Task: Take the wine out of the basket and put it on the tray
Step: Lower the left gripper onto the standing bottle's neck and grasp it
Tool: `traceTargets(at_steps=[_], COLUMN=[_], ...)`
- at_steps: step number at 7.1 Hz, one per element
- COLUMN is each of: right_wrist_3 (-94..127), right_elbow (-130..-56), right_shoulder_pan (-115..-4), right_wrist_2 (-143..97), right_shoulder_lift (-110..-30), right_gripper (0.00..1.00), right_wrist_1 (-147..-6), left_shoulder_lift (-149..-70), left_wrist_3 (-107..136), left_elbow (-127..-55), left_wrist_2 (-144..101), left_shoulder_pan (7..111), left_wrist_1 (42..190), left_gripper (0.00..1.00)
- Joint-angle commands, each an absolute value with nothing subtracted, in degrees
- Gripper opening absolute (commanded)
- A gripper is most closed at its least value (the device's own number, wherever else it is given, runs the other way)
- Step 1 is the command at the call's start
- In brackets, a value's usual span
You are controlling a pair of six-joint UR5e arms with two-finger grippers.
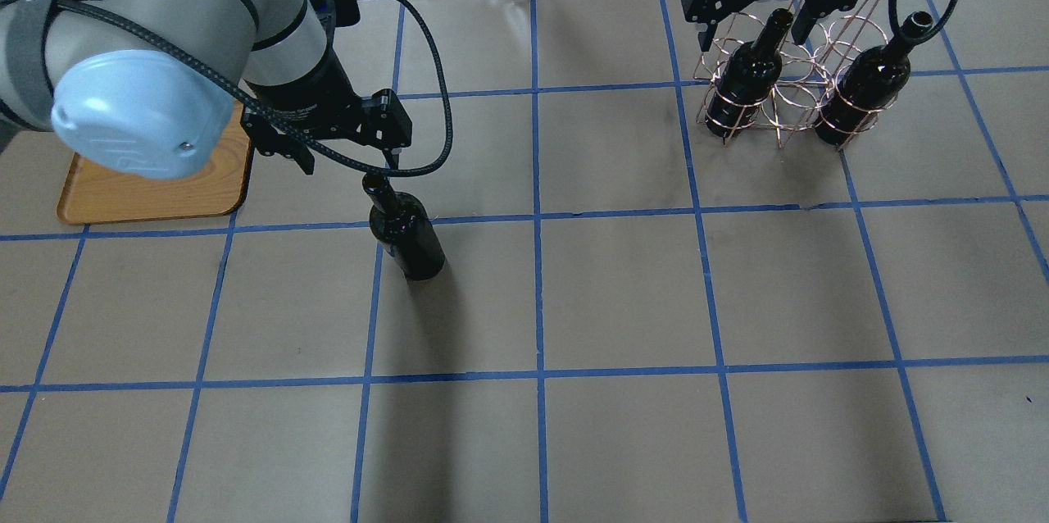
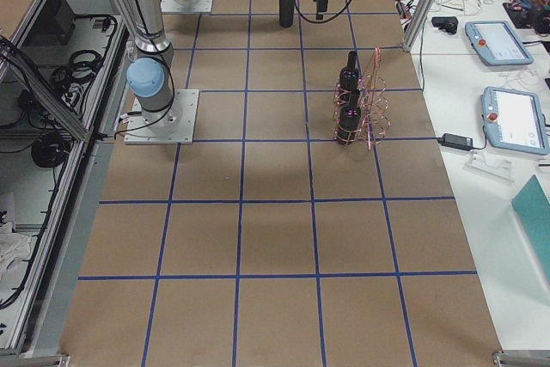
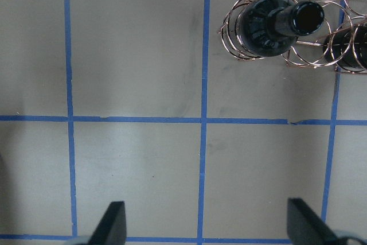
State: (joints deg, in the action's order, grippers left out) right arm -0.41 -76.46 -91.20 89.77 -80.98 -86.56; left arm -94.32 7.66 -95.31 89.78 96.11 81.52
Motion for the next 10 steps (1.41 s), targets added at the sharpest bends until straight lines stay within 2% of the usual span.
traceTargets(at_steps=[1,3,4,6,8,9,10], right_wrist_3=[-0.62,-0.27,-0.26,-0.61,-1.14,-1.23,-0.53], right_elbow=[-80.3,-83.66,-83.85,-83.93,-83.93,-83.94,-83.94], right_shoulder_pan=[-90.79,-90.79,-90.79,-90.7,-90.7,-90.7,-90.7], right_wrist_2=[90.0,90.0,90.0,90.0,89.82,89.74,89.91], right_shoulder_lift=[-83.05,-85.69,-85.61,-85.61,-85.61,-85.61,-85.61], right_gripper=[1.0,1.0,1.0,1.0,1.0,1.0,1.0], right_wrist_1=[-87.0,-87.36,-87.28,-87.45,-87.63,-87.63,-87.54], left_shoulder_lift=[-97.37,-97.65,-97.65,-96.95,-97.03,-97.29,-97.29], left_wrist_3=[8.7,8.79,8.79,8.01,8.88,8.96,8.96], left_elbow=[-95.62,-96.15,-96.67,-97.12,-97.38,-97.38,-97.38], left_wrist_2=[89.39,86.76,86.75,87.45,87.45,87.28,87.36], left_shoulder_pan=[96.33,96.42,96.42,96.5,96.5,96.5,96.5], left_wrist_1=[80.24,80.77,80.68,80.77,81.21,81.21,81.21], left_gripper=[1.0,0.97,0.87,0.74,0.46,0.45,0.3])
